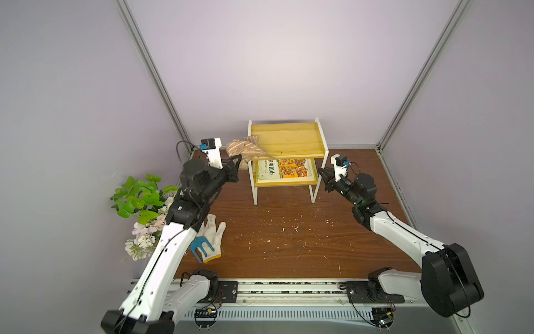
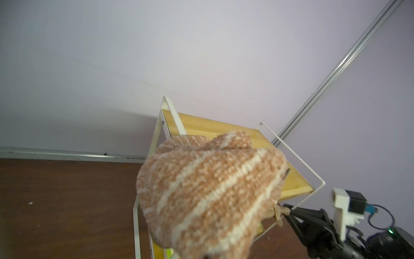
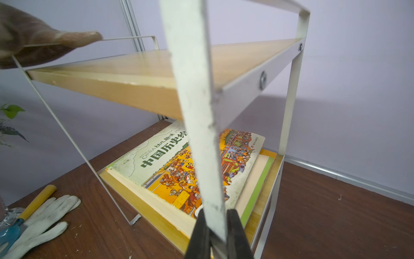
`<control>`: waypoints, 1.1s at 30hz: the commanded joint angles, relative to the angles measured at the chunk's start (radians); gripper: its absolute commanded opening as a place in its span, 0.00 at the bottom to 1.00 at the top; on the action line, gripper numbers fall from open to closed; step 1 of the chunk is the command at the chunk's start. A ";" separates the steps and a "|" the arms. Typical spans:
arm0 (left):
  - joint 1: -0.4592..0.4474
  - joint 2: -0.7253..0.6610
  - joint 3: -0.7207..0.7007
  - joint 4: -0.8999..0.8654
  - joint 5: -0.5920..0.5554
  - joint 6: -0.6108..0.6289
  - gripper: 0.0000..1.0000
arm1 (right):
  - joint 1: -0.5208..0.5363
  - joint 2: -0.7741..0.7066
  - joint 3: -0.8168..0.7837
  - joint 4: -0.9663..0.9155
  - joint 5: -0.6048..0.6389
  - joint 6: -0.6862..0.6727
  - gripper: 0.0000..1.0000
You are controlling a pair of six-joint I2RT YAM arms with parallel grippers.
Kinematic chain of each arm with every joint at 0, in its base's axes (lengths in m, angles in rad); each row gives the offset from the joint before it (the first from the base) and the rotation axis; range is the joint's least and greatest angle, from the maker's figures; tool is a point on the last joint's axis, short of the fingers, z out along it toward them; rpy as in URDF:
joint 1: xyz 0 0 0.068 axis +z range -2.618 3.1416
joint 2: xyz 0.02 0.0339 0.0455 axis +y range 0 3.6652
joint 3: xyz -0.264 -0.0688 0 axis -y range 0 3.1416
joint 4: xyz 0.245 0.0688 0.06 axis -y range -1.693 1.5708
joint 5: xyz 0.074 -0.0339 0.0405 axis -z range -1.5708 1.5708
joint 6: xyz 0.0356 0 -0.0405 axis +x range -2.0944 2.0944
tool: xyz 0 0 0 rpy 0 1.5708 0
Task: Wipe the bookshelf clean with a cloth
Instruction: Wipe the dust from the shelf.
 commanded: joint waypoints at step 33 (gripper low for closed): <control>-0.561 0.488 0.656 -0.509 -0.943 0.204 0.01 | 0.009 -0.149 -0.038 -0.049 0.173 0.108 0.92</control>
